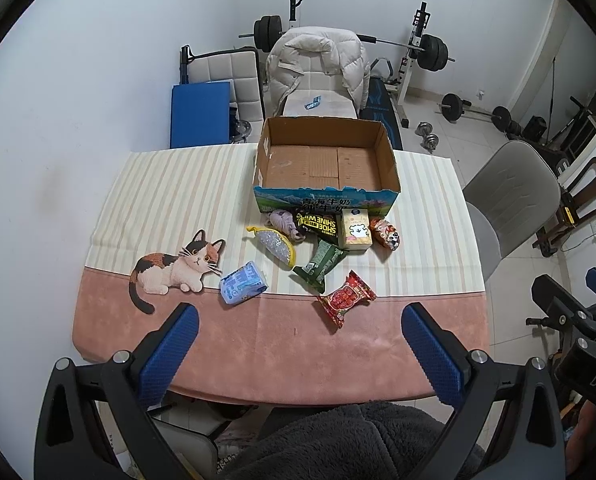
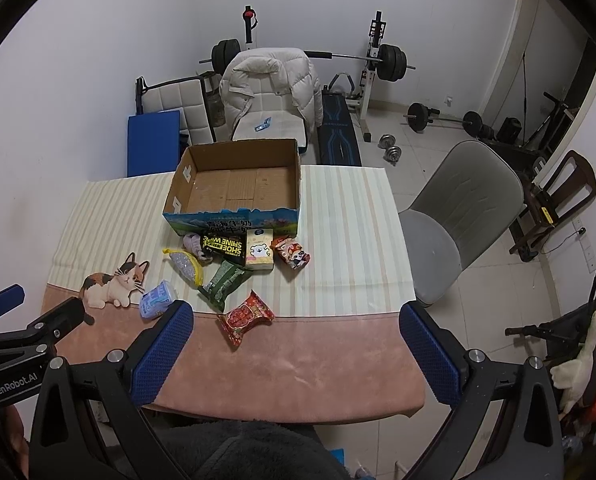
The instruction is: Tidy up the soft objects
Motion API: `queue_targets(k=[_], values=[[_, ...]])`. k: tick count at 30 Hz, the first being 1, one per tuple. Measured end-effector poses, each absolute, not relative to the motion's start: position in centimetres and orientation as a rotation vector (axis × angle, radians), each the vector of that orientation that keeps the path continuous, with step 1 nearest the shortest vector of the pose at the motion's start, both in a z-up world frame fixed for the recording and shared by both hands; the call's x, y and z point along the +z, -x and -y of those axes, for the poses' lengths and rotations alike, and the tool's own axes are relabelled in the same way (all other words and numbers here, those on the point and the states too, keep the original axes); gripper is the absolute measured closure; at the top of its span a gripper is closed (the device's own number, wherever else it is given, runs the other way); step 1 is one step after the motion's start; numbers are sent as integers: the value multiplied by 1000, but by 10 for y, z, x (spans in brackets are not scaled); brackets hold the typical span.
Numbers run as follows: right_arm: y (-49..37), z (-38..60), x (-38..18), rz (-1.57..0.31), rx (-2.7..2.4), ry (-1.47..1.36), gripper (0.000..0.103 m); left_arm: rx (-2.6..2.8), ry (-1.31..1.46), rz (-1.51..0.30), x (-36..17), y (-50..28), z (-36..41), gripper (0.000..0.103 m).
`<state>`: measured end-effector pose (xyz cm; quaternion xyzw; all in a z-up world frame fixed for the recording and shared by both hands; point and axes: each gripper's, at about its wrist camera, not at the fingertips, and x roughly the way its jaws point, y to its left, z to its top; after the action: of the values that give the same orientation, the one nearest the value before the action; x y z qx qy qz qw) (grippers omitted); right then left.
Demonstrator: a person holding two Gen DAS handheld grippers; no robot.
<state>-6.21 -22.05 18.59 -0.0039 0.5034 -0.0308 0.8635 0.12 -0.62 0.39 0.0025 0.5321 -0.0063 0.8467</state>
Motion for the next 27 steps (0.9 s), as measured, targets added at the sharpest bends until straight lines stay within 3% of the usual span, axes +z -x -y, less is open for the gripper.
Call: queue_targets(k=[27], values=[[61, 214, 194, -1029, -54, 15, 0, -14, 2, -1090, 16, 0, 7, 0]])
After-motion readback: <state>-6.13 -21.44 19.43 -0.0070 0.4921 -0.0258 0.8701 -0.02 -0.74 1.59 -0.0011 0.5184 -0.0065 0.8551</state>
